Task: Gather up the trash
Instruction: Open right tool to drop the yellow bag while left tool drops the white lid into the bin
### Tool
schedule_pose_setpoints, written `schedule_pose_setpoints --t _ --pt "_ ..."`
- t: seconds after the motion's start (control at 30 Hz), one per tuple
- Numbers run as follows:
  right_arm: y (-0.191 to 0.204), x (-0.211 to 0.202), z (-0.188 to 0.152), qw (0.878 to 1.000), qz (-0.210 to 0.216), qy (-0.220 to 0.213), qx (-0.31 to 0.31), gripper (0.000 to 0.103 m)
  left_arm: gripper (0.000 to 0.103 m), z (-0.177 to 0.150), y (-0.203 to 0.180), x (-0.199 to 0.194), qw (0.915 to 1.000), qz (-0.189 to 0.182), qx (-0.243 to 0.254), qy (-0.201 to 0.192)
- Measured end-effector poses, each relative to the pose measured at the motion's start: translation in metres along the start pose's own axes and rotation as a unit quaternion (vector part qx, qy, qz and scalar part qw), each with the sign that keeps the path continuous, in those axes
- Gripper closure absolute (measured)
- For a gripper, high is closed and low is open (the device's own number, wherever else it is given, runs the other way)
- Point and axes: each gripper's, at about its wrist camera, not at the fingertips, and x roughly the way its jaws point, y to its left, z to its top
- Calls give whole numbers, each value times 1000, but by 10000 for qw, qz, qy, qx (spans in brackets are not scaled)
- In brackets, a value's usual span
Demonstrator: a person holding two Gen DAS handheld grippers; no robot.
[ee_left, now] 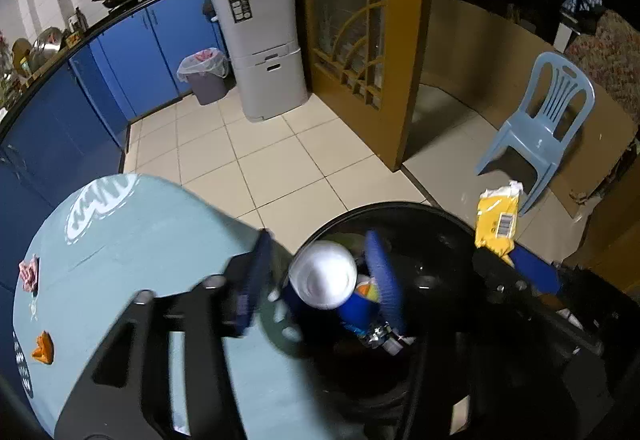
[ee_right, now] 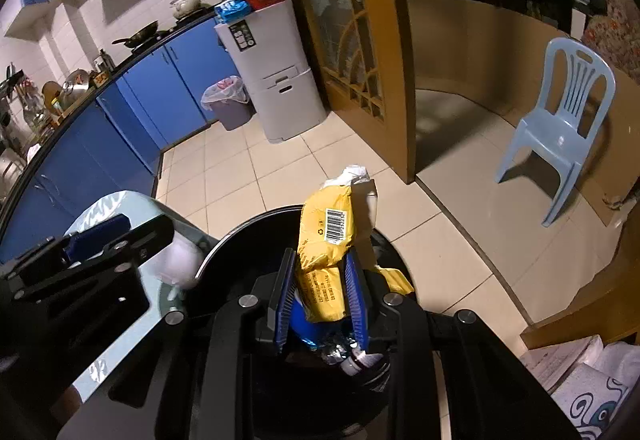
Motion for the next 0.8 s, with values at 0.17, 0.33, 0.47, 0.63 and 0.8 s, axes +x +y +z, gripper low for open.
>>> schedule_pose_setpoints --t 0.17,0.33,0.47,0.63,0.8 --pt "-9 12 2 9999 -65 117 47 77 5 9 -16 6 10000 54 66 0" --pt "-7 26 2 9995 -77 317 32 77 3 11 -13 16 9998 151 31 111" --pt "-7 32 3 9994 -49 337 17 20 3 10 -5 20 9996 211 -70 181" --pt "0 32 3 9997 -16 261 -35 11 3 8 3 20 9994 249 -126 218" --pt "4 34 3 9995 -13 304 -24 11 3 8 7 17 9995 221 -159 183"
